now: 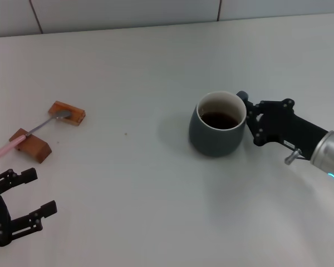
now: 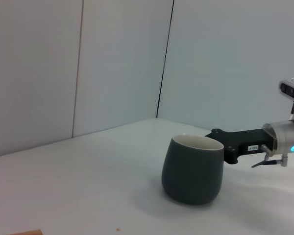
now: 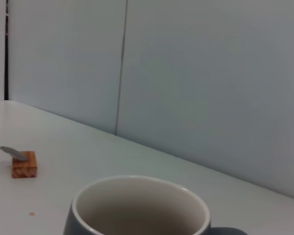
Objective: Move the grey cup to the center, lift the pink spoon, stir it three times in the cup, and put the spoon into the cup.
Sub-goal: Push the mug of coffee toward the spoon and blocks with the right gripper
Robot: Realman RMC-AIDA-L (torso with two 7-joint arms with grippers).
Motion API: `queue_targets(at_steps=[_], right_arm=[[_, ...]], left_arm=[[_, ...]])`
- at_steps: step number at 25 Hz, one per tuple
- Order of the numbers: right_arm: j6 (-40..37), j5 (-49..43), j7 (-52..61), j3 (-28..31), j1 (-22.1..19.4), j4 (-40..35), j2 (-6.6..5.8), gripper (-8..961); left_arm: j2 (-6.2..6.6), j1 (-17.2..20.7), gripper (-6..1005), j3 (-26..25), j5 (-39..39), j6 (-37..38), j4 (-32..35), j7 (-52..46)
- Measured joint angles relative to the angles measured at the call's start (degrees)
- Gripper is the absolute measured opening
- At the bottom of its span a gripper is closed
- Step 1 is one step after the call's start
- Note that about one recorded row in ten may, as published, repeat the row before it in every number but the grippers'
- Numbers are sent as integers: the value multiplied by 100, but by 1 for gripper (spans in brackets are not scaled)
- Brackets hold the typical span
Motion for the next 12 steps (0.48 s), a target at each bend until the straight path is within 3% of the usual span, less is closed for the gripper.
queue_targets(at_steps=[12], right_arm=[[621,-42,-20,-37,864,797,-3,47]], left_arm=[[40,35,811,-1,-74,80,-1,-2]])
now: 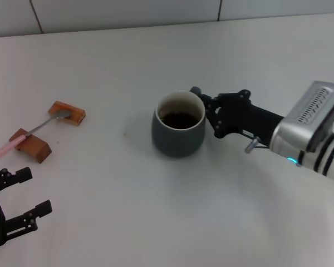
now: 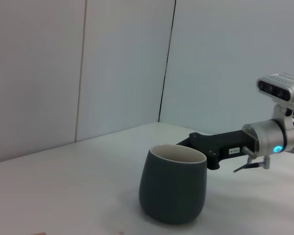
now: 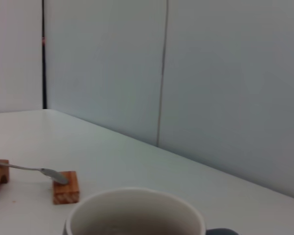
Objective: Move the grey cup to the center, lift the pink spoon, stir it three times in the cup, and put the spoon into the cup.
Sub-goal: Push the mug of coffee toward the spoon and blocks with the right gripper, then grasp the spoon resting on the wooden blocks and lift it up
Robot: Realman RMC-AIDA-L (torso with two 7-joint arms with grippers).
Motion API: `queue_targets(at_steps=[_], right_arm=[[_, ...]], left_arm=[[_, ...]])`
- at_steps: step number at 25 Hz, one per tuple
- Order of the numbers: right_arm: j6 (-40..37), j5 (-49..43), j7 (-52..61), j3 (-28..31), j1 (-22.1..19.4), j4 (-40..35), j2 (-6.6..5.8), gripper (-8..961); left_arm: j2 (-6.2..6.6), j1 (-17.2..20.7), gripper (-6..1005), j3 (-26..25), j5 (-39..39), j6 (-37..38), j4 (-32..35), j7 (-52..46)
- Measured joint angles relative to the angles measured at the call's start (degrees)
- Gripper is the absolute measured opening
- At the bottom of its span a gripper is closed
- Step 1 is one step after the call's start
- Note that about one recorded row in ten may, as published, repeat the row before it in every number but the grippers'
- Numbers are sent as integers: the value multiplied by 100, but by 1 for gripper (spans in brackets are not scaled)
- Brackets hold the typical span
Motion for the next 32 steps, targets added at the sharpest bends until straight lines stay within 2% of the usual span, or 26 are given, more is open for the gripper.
queue_targets(at_steps=[1,11,17,20,21,22,25,26,29,31,32], right_arm=[[105,-17,0,-5,143,122,0,46],[231,-171,0,-9,593,548,7,47],[125,-163,0,44,479,521,9,46],[-335,-107,0,315,95,287,-1,46],[-930,-99,0,639,-293,54,-9,46],[-930,-99,0,639,-293,54,-9,47],[-1994,-100,66,824,-905,-362,-32,47],[-2536,-164,138,734,-1183,-686,-41,48],[-2971,-323,262,494,-1424,-1052,-44,48],[-3460,-657,779,-48,-1723,-1680,-52,49],[-3460,-657,779,-48,-1723,-1680,-52,49]], left_arm=[[0,0,811,0,0,0,0,0],[27,57,810,0,-18,40,0,17],[27,62,810,0,-19,48,-20,29],[27,62,810,0,-19,48,-20,29],[26,64,810,1,-27,48,-43,30],[26,64,809,1,-27,48,-43,30],[26,50,809,0,-29,48,-43,30],[12,30,809,0,-38,48,-43,30],[7,24,809,4,-57,47,-56,30],[-3,28,809,16,-71,47,-57,25],[-3,28,809,16,-71,47,-57,25]])
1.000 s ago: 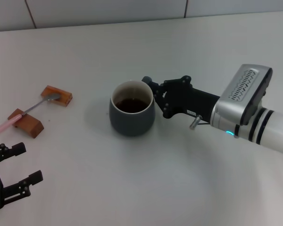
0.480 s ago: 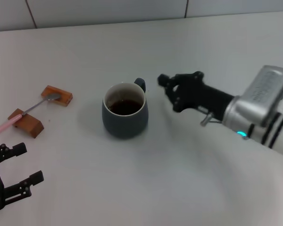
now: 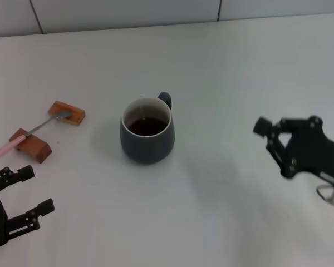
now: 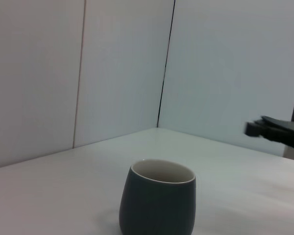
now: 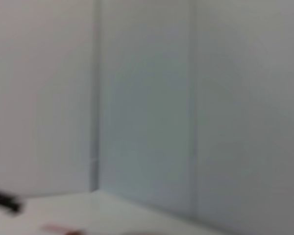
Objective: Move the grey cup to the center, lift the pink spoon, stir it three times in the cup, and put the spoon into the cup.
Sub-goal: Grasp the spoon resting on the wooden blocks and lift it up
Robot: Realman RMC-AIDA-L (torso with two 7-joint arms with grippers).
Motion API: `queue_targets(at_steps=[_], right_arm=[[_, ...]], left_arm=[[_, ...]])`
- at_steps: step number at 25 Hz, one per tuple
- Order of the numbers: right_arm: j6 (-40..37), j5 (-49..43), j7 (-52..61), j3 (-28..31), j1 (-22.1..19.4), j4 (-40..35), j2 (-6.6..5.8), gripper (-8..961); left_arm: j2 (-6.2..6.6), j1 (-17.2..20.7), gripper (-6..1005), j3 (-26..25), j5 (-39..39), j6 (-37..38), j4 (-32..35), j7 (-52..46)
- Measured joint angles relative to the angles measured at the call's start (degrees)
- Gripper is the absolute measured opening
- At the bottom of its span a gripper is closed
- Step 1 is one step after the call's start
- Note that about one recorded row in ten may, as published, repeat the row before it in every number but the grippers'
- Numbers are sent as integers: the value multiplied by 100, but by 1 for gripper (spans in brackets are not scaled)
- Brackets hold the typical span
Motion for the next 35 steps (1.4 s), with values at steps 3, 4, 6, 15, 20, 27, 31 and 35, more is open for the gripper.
queue_targets(at_steps=[3,4,6,15,20,27,31,35], right_arm=[[-210,-341,544,-377,-224,-469,-6,50],[-280,-595,772,-494,-334,-681,-7,50],[-304,-715,861,-518,-370,-751,-7,51],[-350,-1655,1395,-549,-459,-1008,-10,75],[-421,-1712,1483,-402,-517,-1014,3,189],[-426,-1710,1458,-330,-545,-1072,-9,378],[-423,-1709,1455,-356,-522,-1091,-7,502],[-424,-1705,1455,-363,-504,-1092,0,606]], left_arm=[[6,9,808,-4,-1,0,0,-31],[9,13,808,-6,-6,0,1,-42],[9,15,808,-8,-9,1,2,-41],[-10,48,807,-7,-18,7,10,-16],[-6,60,807,-4,-19,10,10,-6],[-18,56,806,-3,-19,10,24,15],[-29,68,806,-7,-18,10,38,19],[-36,94,805,-8,-18,9,50,20]])
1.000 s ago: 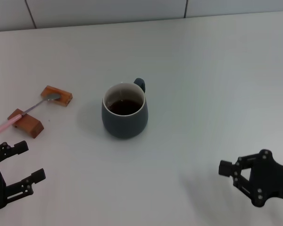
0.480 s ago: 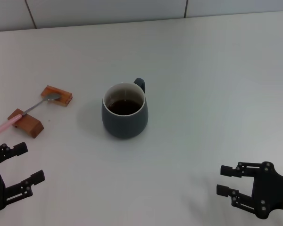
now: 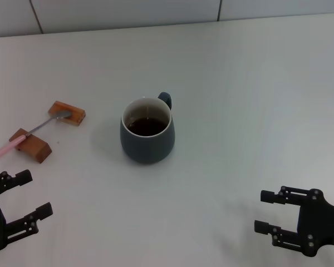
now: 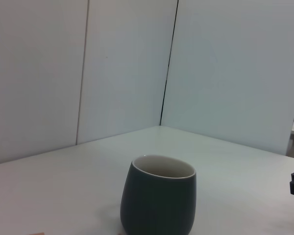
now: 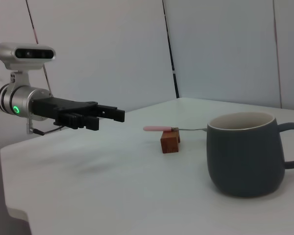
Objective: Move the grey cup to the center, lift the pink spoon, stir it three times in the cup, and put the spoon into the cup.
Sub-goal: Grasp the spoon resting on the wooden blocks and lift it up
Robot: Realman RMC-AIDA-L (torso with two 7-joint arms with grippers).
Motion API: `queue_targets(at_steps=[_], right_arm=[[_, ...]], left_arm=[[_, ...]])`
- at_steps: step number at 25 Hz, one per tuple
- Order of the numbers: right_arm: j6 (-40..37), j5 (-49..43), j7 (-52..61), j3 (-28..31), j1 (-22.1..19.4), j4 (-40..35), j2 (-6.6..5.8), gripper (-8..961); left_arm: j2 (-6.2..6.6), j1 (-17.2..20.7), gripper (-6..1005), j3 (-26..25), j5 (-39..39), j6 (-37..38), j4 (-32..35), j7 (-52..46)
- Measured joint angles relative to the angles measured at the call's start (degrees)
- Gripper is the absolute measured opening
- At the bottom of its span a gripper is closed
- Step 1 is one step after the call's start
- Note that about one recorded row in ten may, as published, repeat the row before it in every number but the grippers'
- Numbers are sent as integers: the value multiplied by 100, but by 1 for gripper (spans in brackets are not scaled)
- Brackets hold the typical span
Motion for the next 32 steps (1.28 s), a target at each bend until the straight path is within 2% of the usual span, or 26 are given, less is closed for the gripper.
queue_targets(at_steps=[4,7,11,13,14,15,19,21,23,24,25,27,29,32], right_arm=[[4,2,-3,-16,14,20,4,632],[5,2,-4,-14,24,28,6,632],[6,5,-3,-18,38,35,14,632],[5,10,9,-17,39,39,15,632],[2,11,16,-11,41,42,14,632],[-3,11,20,-4,44,43,12,632],[-30,11,26,-10,48,44,8,632],[-50,11,26,-8,49,44,8,632],[-108,11,27,11,50,36,8,632],[-151,11,28,22,50,25,4,632],[-151,11,28,22,50,25,4,632],[-168,11,29,23,50,18,0,632],[-173,11,33,25,50,10,-1,632],[-174,11,41,25,50,12,-1,632]], left_arm=[[-2,7,805,-28,-18,0,-7,3],[13,4,805,-175,-288,28,-89,-358],[160,-94,804,-401,-1141,-3,-128,-2256],[302,-165,804,-409,-1484,-108,-131,-3573],[424,-219,804,-408,-1647,-205,-145,-4572],[424,-219,804,-408,-1647,-205,-145,-4572],[626,-309,804,-381,-1752,-683,-183,-6570],[739,-346,804,-214,-1735,-1085,-195,-7263],[798,-357,803,-45,-1716,-1302,-212,-7532],[869,-359,803,179,-1709,-1508,-266,-7726],[869,-359,803,179,-1709,-1508,-266,-7726],[1052,-356,803,725,-1704,-2066,-523,-8182],[1121,-343,803,953,-1703,-2304,-628,-8344],[1136,-328,803,1069,-1704,-2454,-639,-8433]])
